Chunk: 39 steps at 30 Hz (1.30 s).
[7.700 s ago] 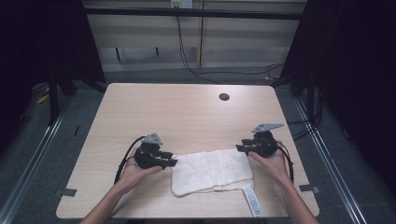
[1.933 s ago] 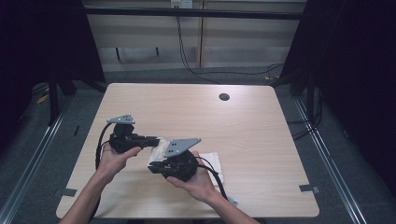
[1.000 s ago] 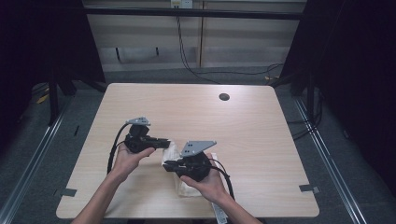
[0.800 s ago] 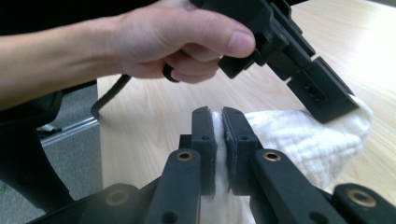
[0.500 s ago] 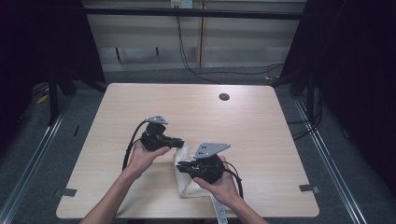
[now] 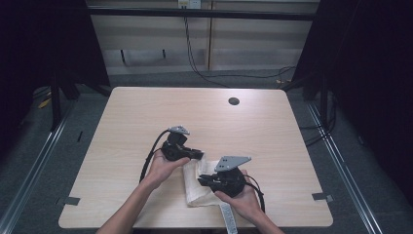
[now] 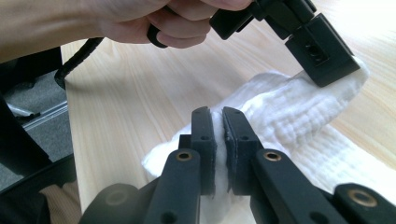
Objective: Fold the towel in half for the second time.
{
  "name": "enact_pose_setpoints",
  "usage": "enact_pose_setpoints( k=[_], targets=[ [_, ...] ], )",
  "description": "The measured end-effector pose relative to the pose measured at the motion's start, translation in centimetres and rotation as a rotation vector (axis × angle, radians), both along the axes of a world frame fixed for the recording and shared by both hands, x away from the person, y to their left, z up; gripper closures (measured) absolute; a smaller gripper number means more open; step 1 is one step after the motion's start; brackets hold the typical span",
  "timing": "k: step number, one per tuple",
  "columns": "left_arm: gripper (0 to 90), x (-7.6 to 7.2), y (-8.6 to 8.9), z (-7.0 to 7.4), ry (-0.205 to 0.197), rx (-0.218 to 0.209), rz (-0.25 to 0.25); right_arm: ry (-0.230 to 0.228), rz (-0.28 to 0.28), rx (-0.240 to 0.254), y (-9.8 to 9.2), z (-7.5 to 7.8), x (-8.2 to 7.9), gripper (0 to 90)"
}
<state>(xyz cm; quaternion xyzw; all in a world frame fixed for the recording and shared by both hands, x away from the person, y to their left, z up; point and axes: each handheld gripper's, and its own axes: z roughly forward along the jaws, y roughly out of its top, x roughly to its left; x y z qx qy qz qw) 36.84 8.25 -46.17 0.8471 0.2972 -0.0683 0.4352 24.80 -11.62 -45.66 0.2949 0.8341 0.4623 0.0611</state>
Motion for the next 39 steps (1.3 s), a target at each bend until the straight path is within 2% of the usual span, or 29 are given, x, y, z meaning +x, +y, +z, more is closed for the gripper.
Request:
enact_pose_setpoints(
  k=[3,6,8,9,11,13,16,17,22,25,27,29,32,34,36,37,39],
  targets=[
    [84.3,-0.1,-0.5,0.3,-0.001,-0.018,-0.002,-0.01,0.0,-0.014,-0.4,0.4,-0.2,83.7],
    [84.3,0.1,-1.1,0.2,0.013,-0.03,-0.013,-0.017,-0.014,-0.001,-0.8,0.4,-0.7,83.5],
    [84.3,0.1,-1.3,0.1,0.014,-0.019,-0.019,-0.016,-0.016,-0.01,-0.9,0.2,-0.8,83.5],
    [84.3,-0.1,-1.9,-0.5,0.011,0.018,-0.028,0.001,-0.024,-0.012,-1.2,-0.5,-0.9,83.4],
    [84.3,-0.1,-2.3,-1.0,0.023,0.028,-0.025,0.013,-0.03,-0.022,-1.5,-1.1,-0.9,83.4],
    [84.3,0.0,-2.5,-1.4,0.041,0.005,-0.025,0.014,-0.037,-0.033,-1.8,-1.3,-1.0,82.4],
    [83.9,0.2,-2.6,-1.7,0.056,-0.016,-0.025,-0.008,-0.05,-0.044,-2.0,-1.4,-1.3,82.2],
    [84.0,0.3,-2.9,-2.1,0.068,-0.024,-0.012,-0.011,-0.057,-0.05,-2.4,-1.4,-1.5,82.2],
    [82.8,0.5,-3.5,-2.6,0.078,-0.025,-0.007,0.003,-0.082,-0.063,-3.2,-1.9,-1.4,81.2],
    [82.0,0.5,-4.0,-2.9,0.081,-0.023,-0.022,0.007,-0.081,-0.089,-3.5,-2.2,-1.6,78.1],
    [82.2,0.4,-4.3,-3.0,0.066,-0.01,-0.037,0.001,-0.09,-0.116,-3.8,-2.3,-1.9,77.8],
    [81.9,0.4,-4.5,-3.1,0.071,-0.018,-0.041,-0.002,-0.094,-0.126,-4.0,-2.5,-2.3,76.4],
    [79.8,0.5,-4.7,-3.1,0.079,-0.024,-0.036,0.003,-0.106,-0.118,-4.3,-2.6,-2.6,74.7],
    [78.1,0.6,-5.0,-3.1,0.081,-0.039,-0.034,0.026,-0.136,-0.103,-5.1,-2.9,-2.4,70.7],
    [76.6,0.6,-5.1,-3.1,0.079,-0.045,-0.038,0.037,-0.148,-0.098,-5.5,-3.1,-2.1,64.7],
    [75.6,0.6,-5.4,-3.0,0.062,-0.04,-0.047,0.042,-0.151,-0.092,-5.7,-3.1,-2.0,62.8],
    [74.3,0.6,-5.6,-2.9,0.07,-0.05,-0.05,0.046,-0.151,-0.081,-5.8,-3.1,-1.8,58.8]
  ],
)
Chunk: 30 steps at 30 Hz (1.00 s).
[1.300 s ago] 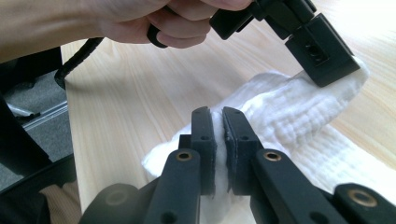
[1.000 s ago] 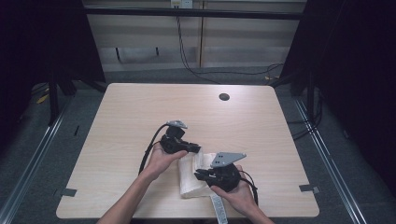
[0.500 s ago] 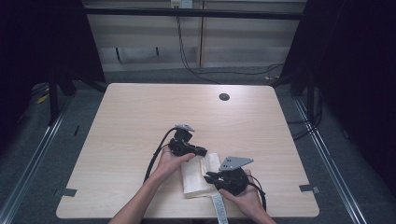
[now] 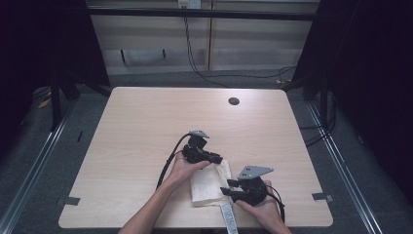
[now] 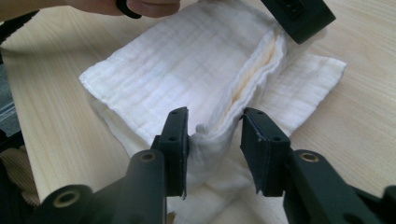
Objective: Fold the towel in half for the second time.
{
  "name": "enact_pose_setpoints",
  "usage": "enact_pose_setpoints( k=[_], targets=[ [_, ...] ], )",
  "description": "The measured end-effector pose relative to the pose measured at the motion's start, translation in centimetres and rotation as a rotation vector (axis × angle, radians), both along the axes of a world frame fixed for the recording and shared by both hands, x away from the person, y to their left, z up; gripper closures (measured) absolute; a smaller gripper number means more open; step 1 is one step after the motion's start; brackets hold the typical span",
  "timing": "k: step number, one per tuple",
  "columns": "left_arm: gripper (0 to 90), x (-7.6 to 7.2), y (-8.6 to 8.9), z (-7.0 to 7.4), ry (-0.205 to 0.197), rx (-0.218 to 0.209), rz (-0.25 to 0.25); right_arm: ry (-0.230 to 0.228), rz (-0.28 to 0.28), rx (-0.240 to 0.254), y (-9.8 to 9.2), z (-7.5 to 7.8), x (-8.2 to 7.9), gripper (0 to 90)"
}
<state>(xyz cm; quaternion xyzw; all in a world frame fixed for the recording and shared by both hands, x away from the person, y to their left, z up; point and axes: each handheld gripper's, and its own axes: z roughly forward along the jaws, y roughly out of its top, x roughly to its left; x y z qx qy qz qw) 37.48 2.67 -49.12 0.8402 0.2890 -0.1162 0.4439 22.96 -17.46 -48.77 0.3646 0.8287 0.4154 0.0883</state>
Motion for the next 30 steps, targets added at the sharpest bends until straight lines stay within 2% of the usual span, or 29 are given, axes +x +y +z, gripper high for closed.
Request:
enact_pose_setpoints(
  k=[5,7,9,15,17,19,22,25,26,30],
  targets=[
    [67.4,0.4,-0.5,0.5,-0.011,-0.015,0.014,0.016,-0.039,0.021,-0.4,0.0,0.6,51.1],
    [62.7,0.4,-0.4,0.9,-0.034,-0.017,0.005,0.019,-0.063,0.027,-0.7,0.0,0.9,49.4],
    [59.8,0.3,-0.3,1.1,-0.04,-0.02,0.011,0.031,-0.062,0.045,-1.1,0.1,1.1,48.4],
    [55.2,-0.2,0.6,1.8,-0.065,-0.012,0.024,0.009,-0.092,0.047,-2.0,0.9,1.2,47.0],
    [53.5,-0.6,1.3,2.1,-0.074,-0.03,0.043,0.005,-0.095,0.052,-2.2,1.1,1.3,47.9],
    [52.6,-1.1,1.5,2.3,-0.096,-0.003,0.046,0.01,-0.1,0.074,-2.3,1.2,1.4,48.2],
    [51.7,-1.6,2.2,2.7,-0.11,0.02,0.039,0.012,-0.106,0.068,-2.5,1.4,1.7,49.7],
    [52.5,-1.8,2.8,3.3,-0.114,0.039,0.04,-0.004,-0.104,0.07,-3.0,1.9,1.9,50.6],
    [52.3,-1.9,3.5,3.9,-0.121,0.062,0.026,-0.007,-0.103,0.073,-3.2,2.1,2.0,51.0],
    [51.0,-2.4,5.0,4.6,-0.141,0.06,0.044,-0.018,-0.093,0.064,-4.0,2.5,2.5,50.8]
  ],
)
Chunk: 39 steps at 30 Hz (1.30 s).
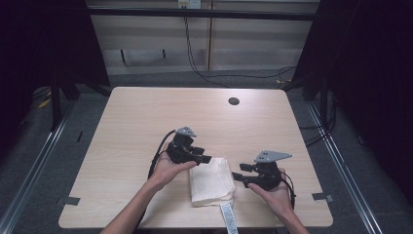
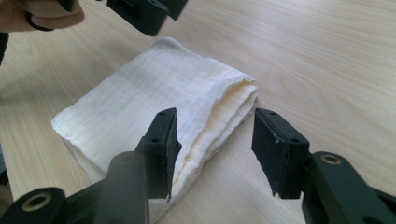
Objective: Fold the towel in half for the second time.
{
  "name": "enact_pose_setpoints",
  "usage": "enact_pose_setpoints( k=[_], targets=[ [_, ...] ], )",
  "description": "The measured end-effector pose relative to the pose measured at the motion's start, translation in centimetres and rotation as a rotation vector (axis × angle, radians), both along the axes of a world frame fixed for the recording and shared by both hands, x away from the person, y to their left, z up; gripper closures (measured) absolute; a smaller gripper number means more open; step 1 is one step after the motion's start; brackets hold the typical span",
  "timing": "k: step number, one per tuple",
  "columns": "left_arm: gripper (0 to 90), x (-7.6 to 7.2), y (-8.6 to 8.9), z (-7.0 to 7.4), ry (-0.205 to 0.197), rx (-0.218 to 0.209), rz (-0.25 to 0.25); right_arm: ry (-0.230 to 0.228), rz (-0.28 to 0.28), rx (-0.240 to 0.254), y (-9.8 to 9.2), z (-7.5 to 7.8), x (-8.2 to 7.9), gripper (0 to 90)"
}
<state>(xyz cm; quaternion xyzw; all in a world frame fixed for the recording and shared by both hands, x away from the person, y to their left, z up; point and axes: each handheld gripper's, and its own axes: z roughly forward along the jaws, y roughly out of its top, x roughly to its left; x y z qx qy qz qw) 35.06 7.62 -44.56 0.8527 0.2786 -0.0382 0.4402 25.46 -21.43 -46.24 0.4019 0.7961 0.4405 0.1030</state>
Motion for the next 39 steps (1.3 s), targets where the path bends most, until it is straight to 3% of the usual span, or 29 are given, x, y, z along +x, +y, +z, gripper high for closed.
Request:
enact_pose_setpoints(
  k=[5,8,11,15,24,26,29,33,37,39],
  targets=[
    [49.4,-1.0,1.6,0.2,-0.022,0.025,0.008,-0.017,-0.015,0.004,-0.9,0.8,0.2,50.4],
    [46.0,-1.9,3.4,0.1,-0.032,0.043,0.032,-0.033,-0.021,0.005,-1.6,1.3,0.0,49.9],
    [43.3,-2.4,4.9,0.6,-0.022,0.051,0.055,-0.041,-0.039,0.018,-2.6,1.5,-0.1,49.6],
    [42.9,-3.1,6.3,0.9,-0.033,0.06,0.068,-0.042,-0.035,0.02,-3.6,1.5,-0.4,49.6],
    [39.0,-4.2,11.2,0.4,-0.04,0.076,0.143,-0.035,-0.107,0.021,-6.3,1.2,-1.2,48.3],
    [38.9,-4.6,11.8,0.5,-0.05,0.098,0.159,-0.031,-0.118,0.007,-6.5,1.0,-1.4,48.2],
    [35.8,-5.4,12.9,0.7,-0.057,0.092,0.157,-0.039,-0.134,-0.008,-6.8,0.8,-1.7,46.9],
    [34.4,-6.8,14.1,0.4,-0.064,0.095,0.208,-0.035,-0.172,0.001,-7.8,0.7,-2.2,43.8],
    [31.3,-8.0,14.5,0.0,-0.076,0.092,0.23,-0.022,-0.187,-0.016,-8.6,0.4,-2.6,42.3],
    [31.8,-8.7,15.0,-0.4,-0.094,0.095,0.239,-0.022,-0.215,0.002,-9.5,0.2,-3.0,41.1]
  ],
)
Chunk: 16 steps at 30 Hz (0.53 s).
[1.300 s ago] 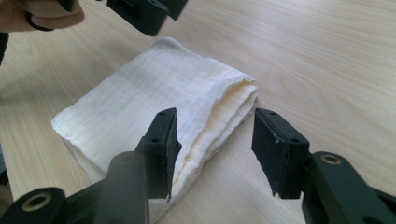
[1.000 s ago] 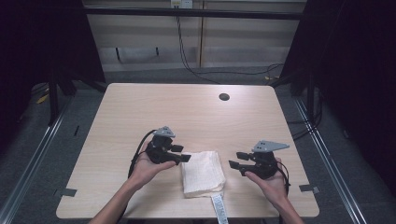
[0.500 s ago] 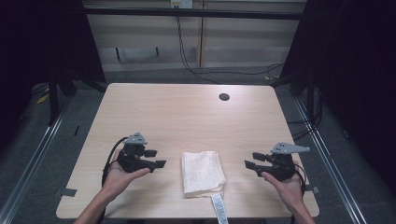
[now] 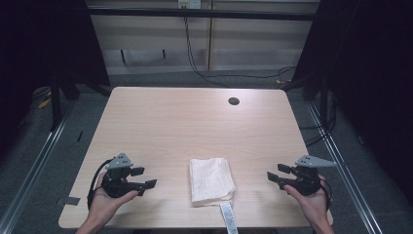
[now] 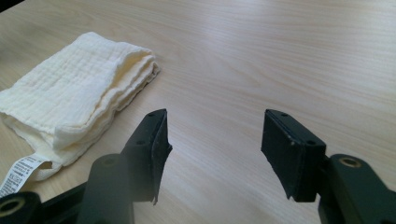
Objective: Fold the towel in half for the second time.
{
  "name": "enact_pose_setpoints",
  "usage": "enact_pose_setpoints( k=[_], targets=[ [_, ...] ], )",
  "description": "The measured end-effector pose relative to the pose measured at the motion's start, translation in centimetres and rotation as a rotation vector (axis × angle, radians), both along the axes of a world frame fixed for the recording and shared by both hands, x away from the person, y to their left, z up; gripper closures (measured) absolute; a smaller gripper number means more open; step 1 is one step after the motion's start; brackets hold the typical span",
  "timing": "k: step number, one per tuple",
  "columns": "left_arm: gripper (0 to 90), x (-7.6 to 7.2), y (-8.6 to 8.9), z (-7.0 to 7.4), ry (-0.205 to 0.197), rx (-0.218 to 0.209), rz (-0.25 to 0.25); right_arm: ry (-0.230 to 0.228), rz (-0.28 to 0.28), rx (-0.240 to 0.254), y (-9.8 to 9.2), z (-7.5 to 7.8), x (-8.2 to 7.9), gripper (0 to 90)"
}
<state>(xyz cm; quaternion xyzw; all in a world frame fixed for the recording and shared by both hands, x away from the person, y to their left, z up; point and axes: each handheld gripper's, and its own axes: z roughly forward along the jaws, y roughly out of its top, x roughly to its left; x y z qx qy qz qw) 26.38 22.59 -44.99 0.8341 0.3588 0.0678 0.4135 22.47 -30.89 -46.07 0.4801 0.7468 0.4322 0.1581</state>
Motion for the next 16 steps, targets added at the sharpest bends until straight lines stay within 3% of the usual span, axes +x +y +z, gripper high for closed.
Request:
enact_pose_setpoints(
  k=[2,5,6,8,9,11,12,13,14,16],
  targets=[
    [31.6,-0.5,0.6,-0.4,-0.006,-0.021,0.014,-0.01,-0.012,0.0,-0.3,0.0,-0.1,40.5],
    [30.8,-0.7,1.1,-1.0,-0.029,-0.018,0.024,-0.039,-0.061,0.014,-1.5,0.1,-0.1,38.6],
    [31.0,-0.5,1.2,-1.5,-0.013,0.002,0.008,-0.049,-0.073,0.012,-1.7,0.1,-0.2,38.2],
    [31.7,-0.8,1.6,-1.4,-0.065,-0.001,0.032,-0.067,-0.094,0.001,-2.1,0.0,-0.3,37.2],
    [30.8,-0.7,1.9,-1.4,-0.047,-0.024,0.024,-0.071,-0.102,-0.005,-2.2,-0.1,-0.4,38.2],
    [30.8,-0.9,2.1,-1.3,-0.076,-0.006,0.057,-0.121,-0.137,-0.036,-2.5,0.1,-0.7,38.1],
    [29.8,-0.9,2.1,-1.3,-0.076,-0.006,0.057,-0.121,-0.137,-0.036,-2.5,0.1,-0.7,38.1],
    [29.0,-0.7,2.3,-1.5,-0.041,-0.038,0.052,-0.124,-0.148,0.018,-2.8,0.2,-0.6,35.7],
    [29.1,-0.6,2.3,-1.7,-0.036,-0.028,0.061,-0.114,-0.142,0.034,-2.7,0.0,-0.4,35.4],
    [29.9,-0.5,2.2,-1.8,-0.037,-0.009,0.073,-0.081,-0.125,0.011,-2.3,-0.7,-0.1,35.2]
  ],
)
